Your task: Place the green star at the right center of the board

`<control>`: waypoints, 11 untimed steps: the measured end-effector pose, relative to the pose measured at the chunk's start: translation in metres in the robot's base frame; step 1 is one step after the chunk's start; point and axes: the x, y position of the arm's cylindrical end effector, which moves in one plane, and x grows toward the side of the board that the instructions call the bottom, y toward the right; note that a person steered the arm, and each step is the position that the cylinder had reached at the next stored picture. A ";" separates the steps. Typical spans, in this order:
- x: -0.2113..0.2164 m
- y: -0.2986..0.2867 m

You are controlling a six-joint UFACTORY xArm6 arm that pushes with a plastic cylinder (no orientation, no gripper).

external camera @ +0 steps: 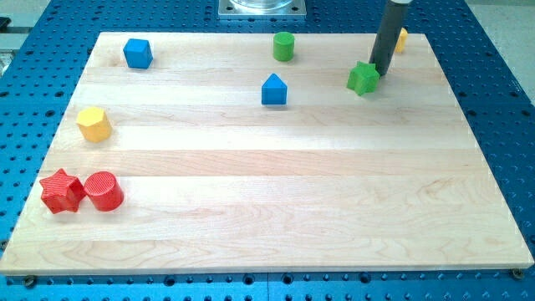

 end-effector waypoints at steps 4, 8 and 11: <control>0.082 -0.051; 0.123 -0.039; 0.170 -0.112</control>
